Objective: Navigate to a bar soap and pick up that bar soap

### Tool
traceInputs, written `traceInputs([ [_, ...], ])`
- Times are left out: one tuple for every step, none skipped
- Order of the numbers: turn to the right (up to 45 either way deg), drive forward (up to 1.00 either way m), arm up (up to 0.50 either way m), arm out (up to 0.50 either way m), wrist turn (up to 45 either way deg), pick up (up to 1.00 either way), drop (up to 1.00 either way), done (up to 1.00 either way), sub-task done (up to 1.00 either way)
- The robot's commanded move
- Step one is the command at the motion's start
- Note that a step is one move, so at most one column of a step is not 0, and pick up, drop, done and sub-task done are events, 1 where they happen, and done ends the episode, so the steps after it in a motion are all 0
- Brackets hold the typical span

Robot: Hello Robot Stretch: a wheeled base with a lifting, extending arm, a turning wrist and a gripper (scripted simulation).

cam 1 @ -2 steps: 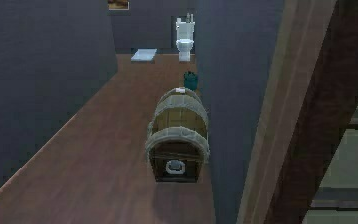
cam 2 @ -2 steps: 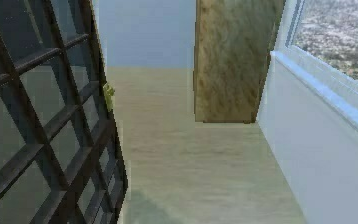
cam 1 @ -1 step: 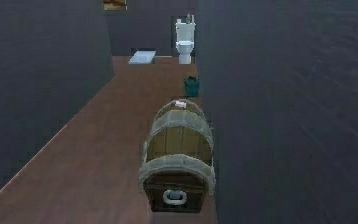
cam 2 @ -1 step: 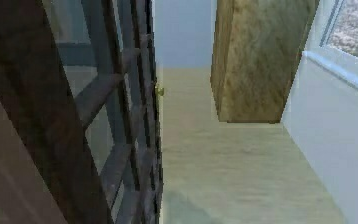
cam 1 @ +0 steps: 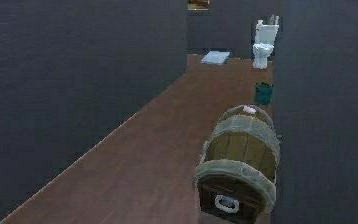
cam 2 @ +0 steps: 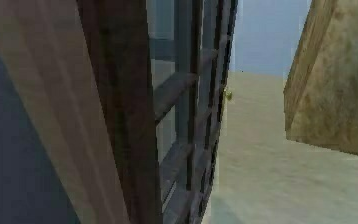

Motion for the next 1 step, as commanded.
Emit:
traceInputs([
  [0.0, 0.65, 0.00, 0.00, 0.0, 0.00, 0.00, 0.00, 0.00],
])
